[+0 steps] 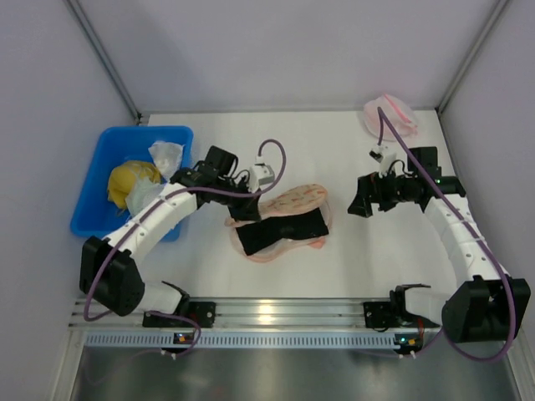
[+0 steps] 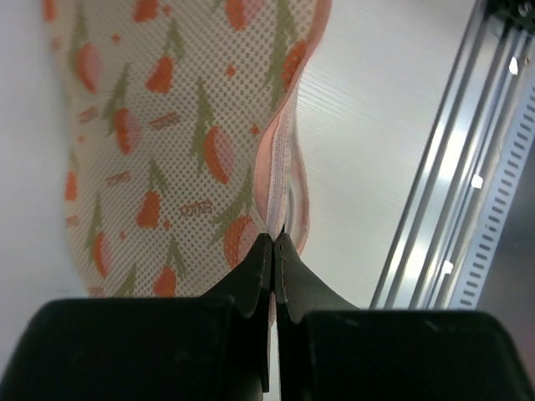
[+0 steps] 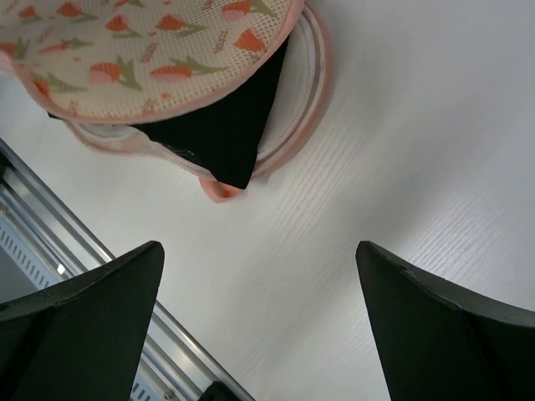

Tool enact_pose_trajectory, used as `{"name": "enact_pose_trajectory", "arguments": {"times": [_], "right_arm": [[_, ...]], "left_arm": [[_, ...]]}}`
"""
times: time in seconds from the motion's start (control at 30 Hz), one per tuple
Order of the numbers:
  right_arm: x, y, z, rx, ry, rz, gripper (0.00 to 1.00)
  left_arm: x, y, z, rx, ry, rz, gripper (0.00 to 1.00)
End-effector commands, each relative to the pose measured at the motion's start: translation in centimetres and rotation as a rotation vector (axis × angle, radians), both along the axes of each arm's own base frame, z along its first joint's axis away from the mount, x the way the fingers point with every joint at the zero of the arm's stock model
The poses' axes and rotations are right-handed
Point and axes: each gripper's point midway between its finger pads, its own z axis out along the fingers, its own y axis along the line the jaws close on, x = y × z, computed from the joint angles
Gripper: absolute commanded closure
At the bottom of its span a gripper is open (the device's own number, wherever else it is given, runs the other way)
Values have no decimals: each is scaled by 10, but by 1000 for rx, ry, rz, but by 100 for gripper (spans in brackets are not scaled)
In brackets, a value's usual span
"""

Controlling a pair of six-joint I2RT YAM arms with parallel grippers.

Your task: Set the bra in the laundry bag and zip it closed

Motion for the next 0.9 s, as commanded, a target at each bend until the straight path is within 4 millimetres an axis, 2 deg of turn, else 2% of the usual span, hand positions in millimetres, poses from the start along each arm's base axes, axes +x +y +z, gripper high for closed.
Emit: {"name": "enact_pose_trajectory", "arguments": {"times": [0.0,0.1,0.2,0.3,0.43,0.6,0.7,0.87], "right_arm": [[13,-3,24,7,-78,-20,0],[19,0,24,23,-84,-16,1],[23,6,16,54,-63,-11,1],[27,12,6,72,-48,1,3],[31,21,-3,94,-26,16,10],[35,28,-14,108,2,24,14],[43,26,-19,91,2,15,15],[55,26,-16,89,-9,7,15]], "left_arm": [[-34,-15,-21,-4,25,-152,100],[-46,-27,-51,50,88,-155,100],[-48,-37,-75,97,129,-130,99],[-46,-45,-94,134,145,-108,94],[-45,-52,-120,205,155,-93,89],[-38,-43,-151,310,159,-83,86],[-31,-36,-158,354,111,-101,83],[-20,-20,-165,426,-20,-185,80]]}}
